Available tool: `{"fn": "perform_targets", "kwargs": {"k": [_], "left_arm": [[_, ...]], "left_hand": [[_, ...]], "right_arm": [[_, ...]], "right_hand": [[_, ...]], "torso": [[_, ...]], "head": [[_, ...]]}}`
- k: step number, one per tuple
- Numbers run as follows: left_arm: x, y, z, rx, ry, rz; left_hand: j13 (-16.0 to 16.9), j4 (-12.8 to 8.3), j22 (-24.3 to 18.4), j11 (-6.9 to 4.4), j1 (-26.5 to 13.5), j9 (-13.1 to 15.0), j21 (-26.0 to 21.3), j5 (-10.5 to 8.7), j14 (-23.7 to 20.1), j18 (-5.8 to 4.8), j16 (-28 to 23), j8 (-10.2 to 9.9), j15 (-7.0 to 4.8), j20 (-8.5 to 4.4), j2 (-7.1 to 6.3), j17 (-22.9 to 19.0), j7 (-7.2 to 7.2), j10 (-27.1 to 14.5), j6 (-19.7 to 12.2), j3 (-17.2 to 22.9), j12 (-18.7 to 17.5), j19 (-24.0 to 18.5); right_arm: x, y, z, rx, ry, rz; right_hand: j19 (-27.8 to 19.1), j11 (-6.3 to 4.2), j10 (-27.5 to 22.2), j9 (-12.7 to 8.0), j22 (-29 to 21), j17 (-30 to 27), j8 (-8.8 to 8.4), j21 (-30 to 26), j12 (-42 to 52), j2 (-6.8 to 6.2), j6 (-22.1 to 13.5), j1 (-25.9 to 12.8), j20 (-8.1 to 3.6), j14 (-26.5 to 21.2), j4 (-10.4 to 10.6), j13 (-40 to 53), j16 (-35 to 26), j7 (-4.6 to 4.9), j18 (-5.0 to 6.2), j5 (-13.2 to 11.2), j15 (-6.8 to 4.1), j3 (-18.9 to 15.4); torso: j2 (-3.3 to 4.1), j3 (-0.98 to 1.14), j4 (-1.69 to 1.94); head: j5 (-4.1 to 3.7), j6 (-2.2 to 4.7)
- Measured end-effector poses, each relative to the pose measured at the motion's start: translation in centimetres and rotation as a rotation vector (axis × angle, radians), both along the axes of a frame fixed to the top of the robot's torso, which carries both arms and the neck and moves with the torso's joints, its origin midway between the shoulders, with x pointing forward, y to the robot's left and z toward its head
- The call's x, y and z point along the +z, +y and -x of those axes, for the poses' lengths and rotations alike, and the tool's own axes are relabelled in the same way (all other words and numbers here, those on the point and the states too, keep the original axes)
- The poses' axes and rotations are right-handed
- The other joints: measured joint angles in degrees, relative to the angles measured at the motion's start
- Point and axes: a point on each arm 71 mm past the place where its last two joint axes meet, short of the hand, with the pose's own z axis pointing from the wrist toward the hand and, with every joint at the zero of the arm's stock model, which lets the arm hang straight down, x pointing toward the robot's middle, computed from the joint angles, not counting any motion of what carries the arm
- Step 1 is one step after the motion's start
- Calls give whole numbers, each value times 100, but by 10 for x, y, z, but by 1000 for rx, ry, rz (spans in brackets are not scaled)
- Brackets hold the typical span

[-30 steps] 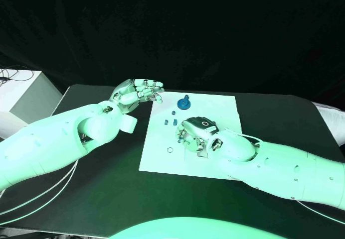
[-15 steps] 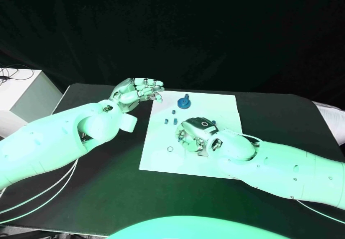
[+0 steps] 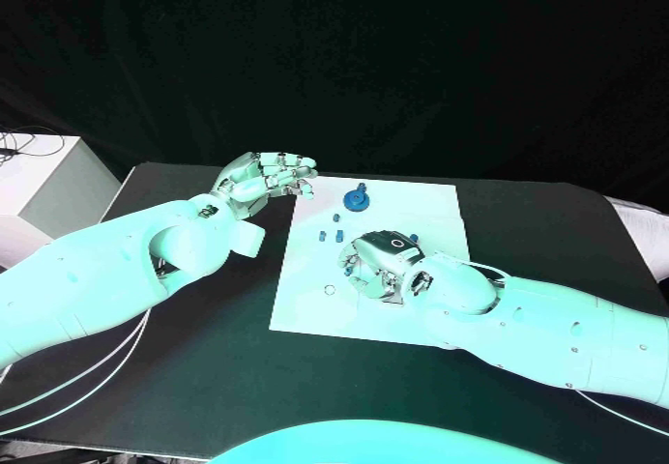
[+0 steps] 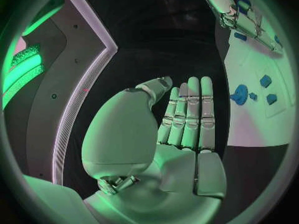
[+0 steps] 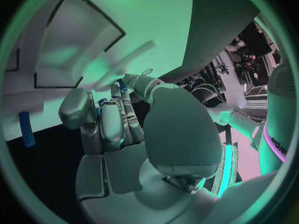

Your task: Assemble the parts on the task board

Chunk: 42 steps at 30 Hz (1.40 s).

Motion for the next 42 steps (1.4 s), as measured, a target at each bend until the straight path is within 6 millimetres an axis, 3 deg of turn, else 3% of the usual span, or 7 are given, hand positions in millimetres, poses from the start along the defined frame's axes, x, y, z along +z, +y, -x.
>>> {"fn": "perform_targets", "kwargs": {"k": [2,5,10,18,28,35,42], "left_arm": [[0,0,0,0,1,0],[0,0,0,-1,2,0],[0,0,0,-1,3,-1],[-1,-1,0,-3,5,-1],[-1,1,0,0,6,-4],[-1,2,0,1,7,-4],[-1,1,-1,1,7,-4]], "left_hand": [[0,0,0,0,0,0,0,0,0,0,0,0,0,0,0,0,0,0,0,0,0,0],[0,0,0,0,0,-3,0,0,0,0,0,0,0,0,0,4,0,0,0,0,0,0],[0,0,-6,0,0,-5,0,0,0,0,0,-22,0,0,0,5,0,0,0,0,0,0],[-1,0,-5,0,0,-5,1,0,0,0,0,-22,0,0,0,5,0,0,0,0,0,0],[-1,0,-5,0,0,-10,2,0,0,0,-23,-21,0,0,0,13,0,0,0,0,-28,0],[-1,0,-5,0,0,-10,2,0,0,0,-23,-21,0,0,0,13,0,0,0,0,-28,0],[-1,0,-5,0,0,-10,2,0,0,0,-22,-21,0,0,0,12,0,0,0,0,-28,0]], "right_arm": [[0,0,0,-1,0,-1],[0,-1,0,-3,-1,-4],[0,-2,-1,-10,-4,-8],[1,-9,-1,-27,-12,-20],[35,-55,-17,-112,-46,-58],[62,-93,-42,-196,-63,-46],[62,-114,-57,-230,-34,20]], "right_hand": [[-42,13,-84,-22,-59,-49,-47,-104,0,-23,-69,23,1,0,-7,0,-31,-3,89,0,0,-68],[-97,24,-279,-68,-185,-135,-155,-320,0,-39,-211,43,11,19,-23,0,-76,8,89,0,22,-212],[-123,65,-606,-170,-339,-246,-298,-572,39,115,-369,224,21,-31,-21,0,-98,-13,89,0,72,-608],[-143,85,-766,-273,-393,-302,-382,-654,111,190,-464,400,41,-51,53,5,-98,-38,89,0,92,-978],[47,-4,-378,-345,-127,-121,-341,-198,438,220,-252,430,2,-18,226,25,124,17,88,23,60,-912],[149,-28,-303,-377,45,94,-331,84,466,90,-191,300,-22,2,272,9,324,-42,89,58,39,-893],[167,-48,-326,-412,27,177,-331,84,466,37,-151,294,-41,2,349,9,391,-148,89,9,39,-1090]], "torso": [[0,2,0],[-1,2,-2],[-1,2,-4],[2,-2,4],[-4,-5,-4],[-16,-7,-19],[-24,-1,-29]], "head": [[-3,4],[-8,11],[-20,34],[-61,65],[-161,147],[-244,208],[-281,240]]}}
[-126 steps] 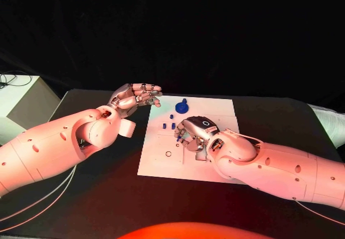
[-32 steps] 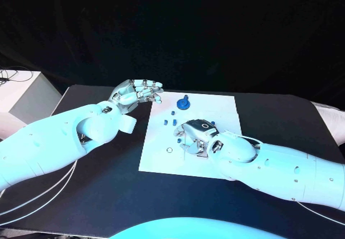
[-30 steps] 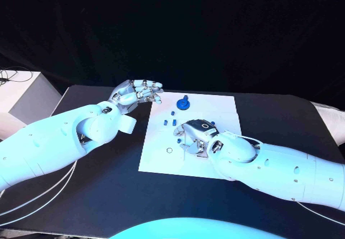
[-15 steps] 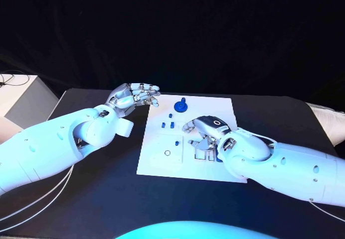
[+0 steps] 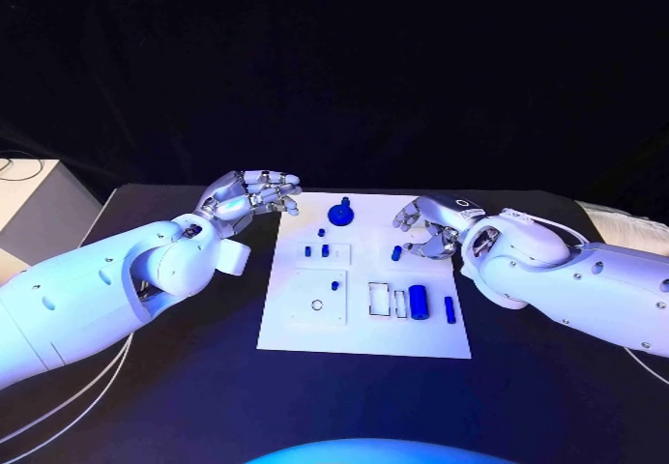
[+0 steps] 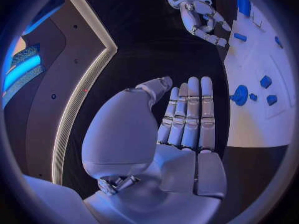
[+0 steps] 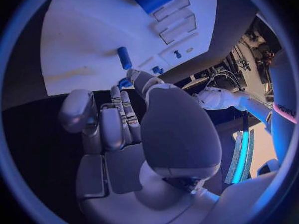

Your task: Assemble the parts on the task board

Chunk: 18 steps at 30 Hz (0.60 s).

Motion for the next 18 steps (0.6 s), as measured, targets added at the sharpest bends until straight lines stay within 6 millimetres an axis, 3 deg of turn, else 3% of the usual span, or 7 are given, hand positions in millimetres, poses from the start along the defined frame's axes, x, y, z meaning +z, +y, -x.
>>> {"fn": "perform_targets", "kwargs": {"k": [10,18], "left_arm": [[0,0,0,1,1,0],[0,1,0,1,1,-1]], "left_hand": [[6,0,-6,0,0,0,-25,0,0,0,0,0,0,0,0,9,0,0,0,0,0,0],[5,0,-5,0,0,1,-25,0,0,0,0,0,0,0,0,9,0,0,0,0,0,0]], "right_arm": [[-5,1,-5,21,26,75],[-11,6,-3,43,45,117]], "right_hand": [[0,20,-19,-6,0,28,0,0,0,0,0,0,0,0,19,0,33,0,0,-25,0,-61],[41,-10,11,-12,13,28,45,-1,71,54,42,54,0,0,57,1,55,-35,0,-55,0,-99]], "torso": [[7,-4,14],[12,-9,13]], "head": [[-25,25],[-17,8]]}}
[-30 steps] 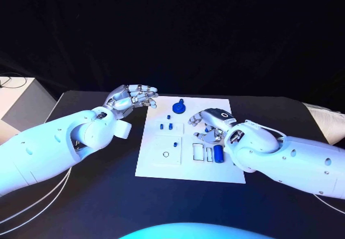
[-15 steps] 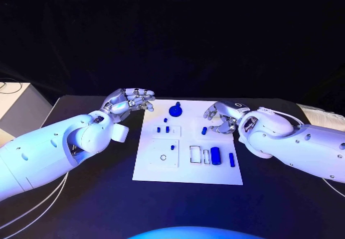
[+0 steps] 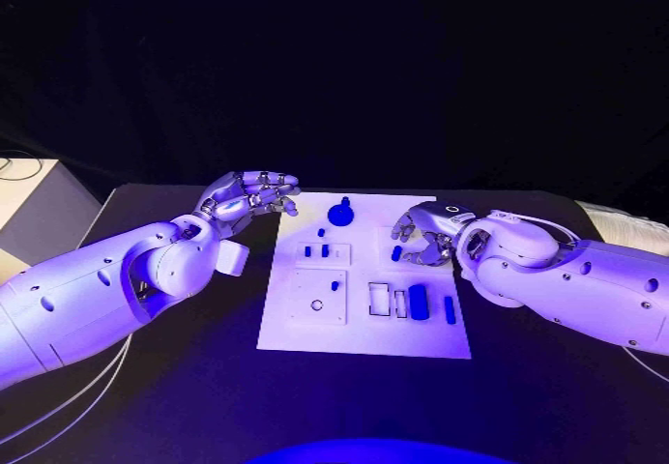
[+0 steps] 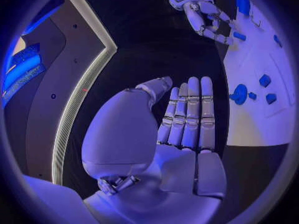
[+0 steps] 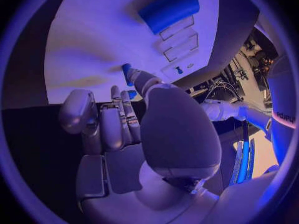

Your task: Assemble the parts on the task board

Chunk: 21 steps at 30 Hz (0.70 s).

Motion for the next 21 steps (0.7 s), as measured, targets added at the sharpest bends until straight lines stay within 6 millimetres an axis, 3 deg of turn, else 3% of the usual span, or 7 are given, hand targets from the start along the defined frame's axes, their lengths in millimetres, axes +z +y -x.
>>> {"fn": "perform_targets", "kwargs": {"k": [7,21], "left_arm": [[0,0,0,0,0,1],[0,0,0,0,0,1]], "left_hand": [[0,0,0,0,0,0,0,0,0,0,0,0,0,0,0,9,0,0,0,0,0,0],[-1,0,1,0,0,1,0,0,0,0,0,0,0,0,0,8,0,0,0,0,0,0]], "right_arm": [[-3,6,3,20,10,13],[-6,10,3,24,13,24]], "right_hand": [[21,-29,206,0,63,22,115,89,102,23,308,23,-21,21,89,6,59,69,0,0,-21,89],[62,-105,556,31,180,59,266,247,105,45,590,45,-62,-1,220,7,115,1,0,0,-84,515]], "torso": [[0,-1,-1],[0,2,-4]], "head": [[9,-21],[6,-45]]}}
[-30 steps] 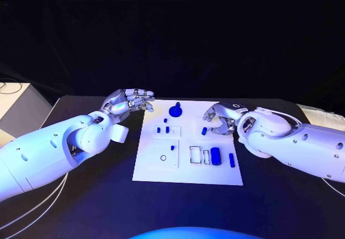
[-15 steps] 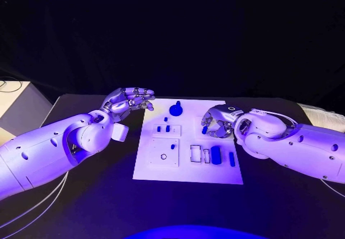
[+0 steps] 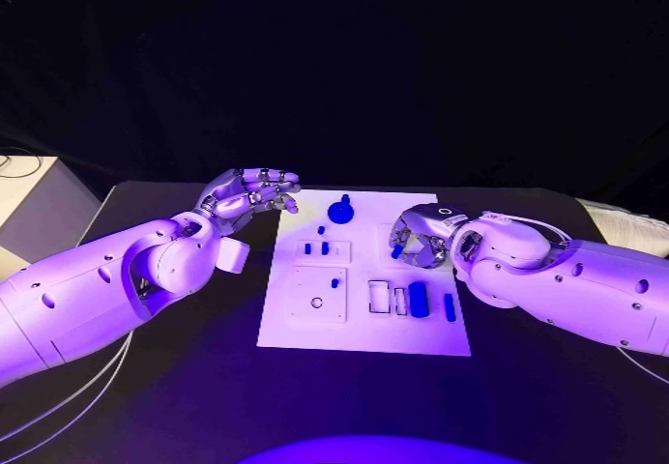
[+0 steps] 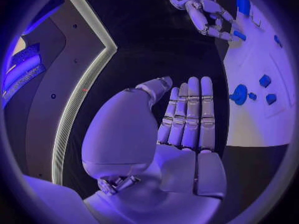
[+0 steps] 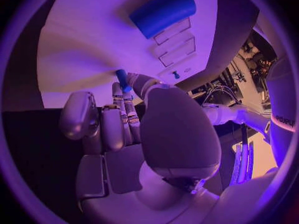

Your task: Assemble the parts on the task board

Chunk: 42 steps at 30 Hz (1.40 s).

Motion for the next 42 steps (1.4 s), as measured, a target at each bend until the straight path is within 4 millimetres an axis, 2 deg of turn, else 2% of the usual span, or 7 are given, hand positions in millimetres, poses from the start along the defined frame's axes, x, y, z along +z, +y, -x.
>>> {"fn": "perform_targets", "kwargs": {"k": [5,8,10,20,23,27,42], "left_arm": [[0,0,0,0,0,0],[0,0,0,0,0,0],[0,0,0,0,0,0],[0,0,0,0,1,-1],[0,0,0,0,2,-1],[0,0,0,0,2,-1],[-1,1,0,3,5,-2]], "left_hand": [[0,0,0,0,0,0,0,0,0,0,0,0,0,0,0,0,0,0,0,0,0,0],[0,0,0,0,0,-5,0,0,0,0,0,0,0,0,0,0,0,0,0,0,0,0],[1,0,0,0,0,-5,0,0,0,0,-30,0,0,0,0,4,0,0,0,0,0,0],[6,0,1,0,0,-4,0,0,0,0,-30,0,0,0,0,10,0,0,0,0,0,0],[6,0,-2,0,0,-4,0,0,0,-1,-30,0,0,0,0,16,0,0,0,0,0,0],[5,0,-5,0,1,-4,0,0,0,0,-29,0,0,0,1,16,0,0,0,0,0,0],[4,0,-5,0,25,-9,0,0,0,0,-29,0,0,0,24,23,0,0,0,0,-20,0]], "right_arm": [[-2,2,-1,-4,-5,6],[-4,4,-2,-8,-12,10],[-5,5,-2,-9,-17,12],[-8,6,-1,-19,-41,10],[-8,6,0,-24,-46,3],[-8,5,3,-32,-53,-9],[9,1,8,-57,-87,-74]], "right_hand": [[4,0,63,16,31,12,35,38,0,47,45,47,-4,0,5,6,30,-4,0,-11,0,103],[20,-14,126,38,64,13,63,85,0,94,75,59,-20,0,-18,5,30,5,0,-338,0,279],[20,-9,132,40,71,13,69,85,0,92,75,58,-20,0,-22,5,30,5,0,-388,0,318],[19,-50,397,127,185,-15,240,264,-30,99,265,50,-20,0,-87,6,52,-20,0,-228,-41,492],[40,-71,460,151,206,-15,293,356,-52,76,313,10,-40,21,-113,22,52,-30,-91,-184,-62,518],[40,-68,507,155,206,-17,345,421,-67,83,316,-28,-40,0,-143,39,52,-32,-90,-154,-82,548],[40,-107,547,155,205,-24,349,487,-89,135,335,-51,-40,0,-151,52,52,-53,-90,-155,-82,555]], "torso": [[-1,0,2],[-1,0,3],[-1,0,3],[-4,0,1],[-7,0,-2],[-9,0,-2],[-15,-4,-3]], "head": [[-5,-11],[-13,-14],[-14,-18],[-29,-32],[-20,-33],[-17,-34],[-27,0]]}}
